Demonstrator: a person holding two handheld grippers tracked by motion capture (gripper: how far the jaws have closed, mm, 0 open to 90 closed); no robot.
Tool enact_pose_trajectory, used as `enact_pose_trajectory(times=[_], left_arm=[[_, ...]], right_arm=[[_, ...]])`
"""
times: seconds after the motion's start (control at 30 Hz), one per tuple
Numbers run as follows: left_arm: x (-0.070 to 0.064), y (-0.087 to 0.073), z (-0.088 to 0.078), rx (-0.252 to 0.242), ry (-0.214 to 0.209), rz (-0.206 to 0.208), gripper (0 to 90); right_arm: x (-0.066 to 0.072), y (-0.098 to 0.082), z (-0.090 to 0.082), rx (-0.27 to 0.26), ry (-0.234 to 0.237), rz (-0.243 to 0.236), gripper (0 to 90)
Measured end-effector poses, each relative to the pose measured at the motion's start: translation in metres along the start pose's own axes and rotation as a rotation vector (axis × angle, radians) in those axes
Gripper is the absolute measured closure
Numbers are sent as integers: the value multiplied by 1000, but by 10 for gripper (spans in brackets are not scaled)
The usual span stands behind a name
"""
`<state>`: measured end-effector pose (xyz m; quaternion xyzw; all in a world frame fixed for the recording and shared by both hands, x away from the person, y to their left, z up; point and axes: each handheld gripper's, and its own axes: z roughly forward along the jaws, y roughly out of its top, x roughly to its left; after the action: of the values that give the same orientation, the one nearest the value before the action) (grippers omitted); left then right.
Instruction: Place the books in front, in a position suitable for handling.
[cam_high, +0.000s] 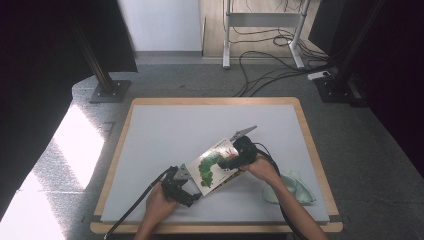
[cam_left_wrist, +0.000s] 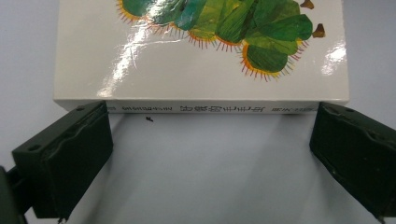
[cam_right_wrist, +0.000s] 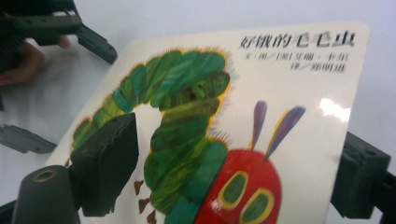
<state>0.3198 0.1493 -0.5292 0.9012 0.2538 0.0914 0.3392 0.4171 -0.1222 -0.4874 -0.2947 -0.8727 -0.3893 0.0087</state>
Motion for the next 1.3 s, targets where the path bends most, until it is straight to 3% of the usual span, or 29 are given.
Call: enact_pose_trajectory(times=[0.3,0.4,0.53,0.93,0.97,1.07,1.3], left_arm=[[0,0,0,0,0,0,0],[0,0,0,1,1,1,0],[0,0,0,-1,-1,-1,0],[1,0,-1,1,-10,6,0],[1,0,-1,-1,-16,10,0],[1,0,-2,-3,-42,13,0],[6,2,-2,-40,-118,-44,0]], right_arm=[[-8,15,-6,-23,-8,-30,377],[-10,16,-14,-68,15,-40,496],[-11,15,-20,-109,46,-57,575],[-8,9,-34,-168,94,-124,666],[-7,7,-37,-184,109,-134,677],[-3,6,-41,-181,88,-163,683],[0,3,-48,-194,91,-192,692]])
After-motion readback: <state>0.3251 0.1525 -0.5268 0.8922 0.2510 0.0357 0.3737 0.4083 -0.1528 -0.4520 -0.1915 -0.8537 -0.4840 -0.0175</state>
